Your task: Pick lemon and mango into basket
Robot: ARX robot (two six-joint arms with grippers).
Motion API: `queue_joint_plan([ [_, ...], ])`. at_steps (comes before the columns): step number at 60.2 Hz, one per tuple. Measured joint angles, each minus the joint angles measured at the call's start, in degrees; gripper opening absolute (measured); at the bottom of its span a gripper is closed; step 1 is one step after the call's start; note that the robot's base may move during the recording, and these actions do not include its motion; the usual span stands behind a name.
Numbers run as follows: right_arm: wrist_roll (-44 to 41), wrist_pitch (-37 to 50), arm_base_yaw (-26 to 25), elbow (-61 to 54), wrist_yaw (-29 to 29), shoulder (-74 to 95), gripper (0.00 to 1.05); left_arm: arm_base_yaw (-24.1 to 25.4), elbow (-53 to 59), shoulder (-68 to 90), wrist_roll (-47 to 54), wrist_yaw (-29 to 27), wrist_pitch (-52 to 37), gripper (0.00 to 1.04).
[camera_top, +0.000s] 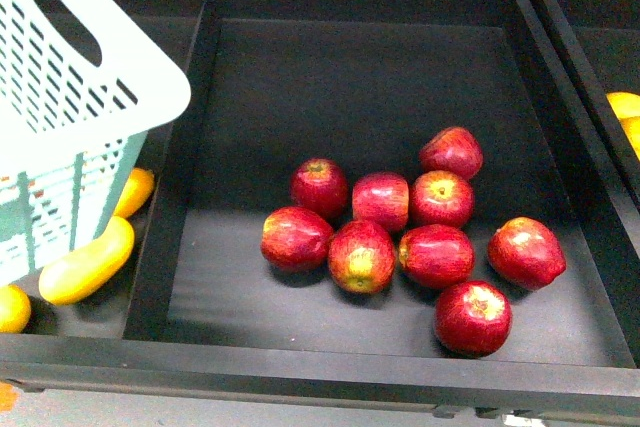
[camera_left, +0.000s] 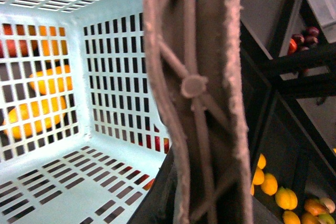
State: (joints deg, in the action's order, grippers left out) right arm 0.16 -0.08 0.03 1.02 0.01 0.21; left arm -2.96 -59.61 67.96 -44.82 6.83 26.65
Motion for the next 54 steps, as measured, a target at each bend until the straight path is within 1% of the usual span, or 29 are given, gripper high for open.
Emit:
queue_joint_plan([
  [7, 0.0, 0.0, 0.0, 0.0, 0.0, 0.0, 0.96, -5.5, -5.0, 6.3, -0.3, 0.7, -2.0, 0.05],
  [12, 0.0, 0.0, 0.0, 0.0, 0.0, 0.0, 0.96, -9.0, -8.0, 10.3, -0.8, 1.2, -2.0, 0.05],
  [16, 0.0, 0.0, 0.0, 0.0, 0.0, 0.0, 0.96, -13.1, -11.2, 14.7, -1.6, 1.4, -1.7, 0.05],
  [22, 0.0, 0.0, 0.0, 0.0, 0.0, 0.0, 0.96, -17.9, -15.0, 19.2, -3.3, 1.5, -1.6, 0.05],
  [29, 0.0, 0.0, 0.0, 0.0, 0.0, 0.0, 0.96, -22.2, -18.2, 22.0, -4.8, 1.1, -2.0, 0.05],
  [35, 0.0, 0.0, 0.0, 0.0, 0.0, 0.0, 0.96, -25.1, -20.0, 23.1, -5.7, 1.2, -3.0, 0.05],
  [45, 0.0, 0.0, 0.0, 0.0, 0.0, 0.0, 0.96, -31.2, -20.7, 23.3, -6.9, 4.2, -6.1, 0.05],
  [50, 0.0, 0.0, 0.0, 0.0, 0.0, 0.0, 0.96, -32.5, -20.7, 23.3, -7.2, 5.4, -6.2, 0.05],
  [54, 0.0, 0.0, 0.0, 0.0, 0.0, 0.0, 0.96, -32.6, -20.7, 23.3, -7.8, 5.6, -6.2, 0.05],
])
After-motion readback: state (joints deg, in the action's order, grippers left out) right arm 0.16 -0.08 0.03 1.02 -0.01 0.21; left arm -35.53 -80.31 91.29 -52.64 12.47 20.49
